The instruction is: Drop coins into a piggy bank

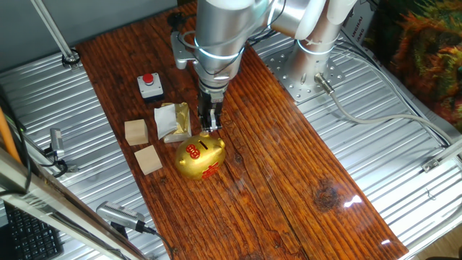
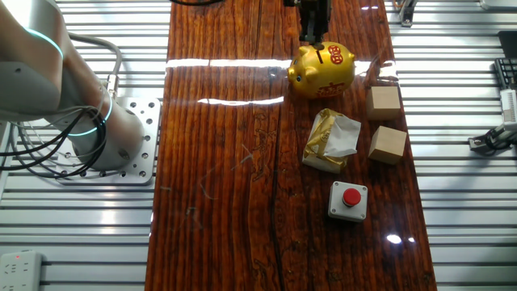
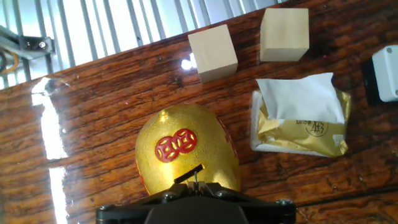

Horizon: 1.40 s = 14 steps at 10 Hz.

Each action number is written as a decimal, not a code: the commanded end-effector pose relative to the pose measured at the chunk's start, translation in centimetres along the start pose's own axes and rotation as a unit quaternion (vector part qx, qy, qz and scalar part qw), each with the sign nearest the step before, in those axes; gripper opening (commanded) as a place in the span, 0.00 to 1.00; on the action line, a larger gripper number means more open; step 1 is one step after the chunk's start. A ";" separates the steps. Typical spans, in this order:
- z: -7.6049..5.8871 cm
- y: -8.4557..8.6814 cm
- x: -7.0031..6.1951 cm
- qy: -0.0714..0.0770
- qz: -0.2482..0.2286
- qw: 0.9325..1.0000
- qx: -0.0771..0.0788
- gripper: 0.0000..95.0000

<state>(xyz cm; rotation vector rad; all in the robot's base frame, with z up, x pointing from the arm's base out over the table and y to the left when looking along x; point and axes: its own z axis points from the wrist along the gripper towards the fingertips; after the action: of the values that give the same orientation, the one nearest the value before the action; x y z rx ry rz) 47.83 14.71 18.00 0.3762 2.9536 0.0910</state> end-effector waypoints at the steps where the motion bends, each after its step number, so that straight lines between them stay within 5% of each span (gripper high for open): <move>1: 0.1 0.2 0.1 -0.002 -0.103 0.995 0.010 0.00; 2: 0.2 0.3 0.1 -0.002 -0.122 0.992 0.010 0.00; 6: 0.5 0.8 0.2 0.003 -0.257 0.966 0.005 0.00; 10: 0.5 0.8 0.2 0.005 -0.334 0.942 0.005 0.00; 14: 0.5 0.8 0.2 0.003 -0.418 0.909 -0.002 0.00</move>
<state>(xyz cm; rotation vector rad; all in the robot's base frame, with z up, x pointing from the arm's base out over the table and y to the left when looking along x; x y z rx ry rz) 47.91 15.65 17.60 -0.7650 2.8776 -0.0121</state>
